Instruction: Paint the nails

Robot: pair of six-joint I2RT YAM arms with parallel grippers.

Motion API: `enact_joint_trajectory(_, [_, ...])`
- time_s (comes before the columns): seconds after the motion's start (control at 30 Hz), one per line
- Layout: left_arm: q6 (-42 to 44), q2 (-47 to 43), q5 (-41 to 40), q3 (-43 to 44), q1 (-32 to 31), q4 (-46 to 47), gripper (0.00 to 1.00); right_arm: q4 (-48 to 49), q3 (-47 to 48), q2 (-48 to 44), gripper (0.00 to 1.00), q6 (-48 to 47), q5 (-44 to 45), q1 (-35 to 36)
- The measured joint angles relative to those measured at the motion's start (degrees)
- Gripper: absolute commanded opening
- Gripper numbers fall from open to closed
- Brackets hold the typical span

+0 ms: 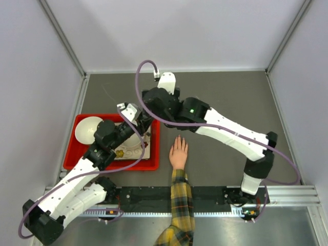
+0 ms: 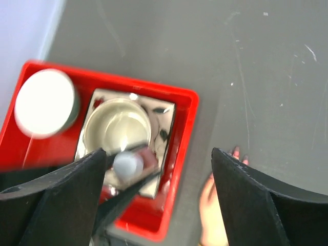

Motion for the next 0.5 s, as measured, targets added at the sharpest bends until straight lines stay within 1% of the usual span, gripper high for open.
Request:
enact_joint_trajectory(0.1, [-0.2,0.7,0.3,0.0,-0.1,1.4,0.0,0.1,-2.2,-4.8,0.79,-4.0,-5.1,-0.8])
enact_joint_trajectory(0.2, [-0.8,1.3,2.8,0.0,-0.1,2.0,0.0,1.7,-6.6,-11.5,0.77,-10.1,-12.3,-3.7])
enact_joint_trajectory(0.3, [-2.2,2.3,8.7,0.7,-0.1,2.3,0.0,3.5,-12.8,-19.5,0.73,-17.5,-24.1,-10.8])
enact_joint_trajectory(0.33, [-2.9,2.8,11.3,1.1,-0.1,2.6,0.0,5.0,-15.5,-22.4,0.72,-20.1,-31.0,-14.8])
enact_joint_trajectory(0.37, [-3.6,3.2,13.6,1.2,-0.1,3.3,0.0,5.6,-17.0,-24.1,0.7,-21.7,-35.0,-17.4])
enact_joint_trajectory(0.4, [-4.4,3.6,16.8,1.4,-0.1,4.3,0.0,6.7,-19.0,-26.2,0.69,-23.8,-41.7,-21.0])
enact_joint_trajectory(0.43, [-5.4,3.9,19.7,1.4,-0.1,5.4,0.0,6.9,-20.0,-27.4,0.68,-26.0,-46.7,-23.1])
enact_joint_trajectory(0.47, [-6.3,4.2,22.3,1.4,-0.1,6.4,0.0,6.9,-20.2,-27.8,0.65,-27.8,-50.3,-24.0])
enact_joint_trajectory(0.5, [-7.1,4.3,24.6,1.4,-0.1,7.3,0.0,6.9,-20.1,-27.9,0.63,-30.2,-55.8,-24.5])
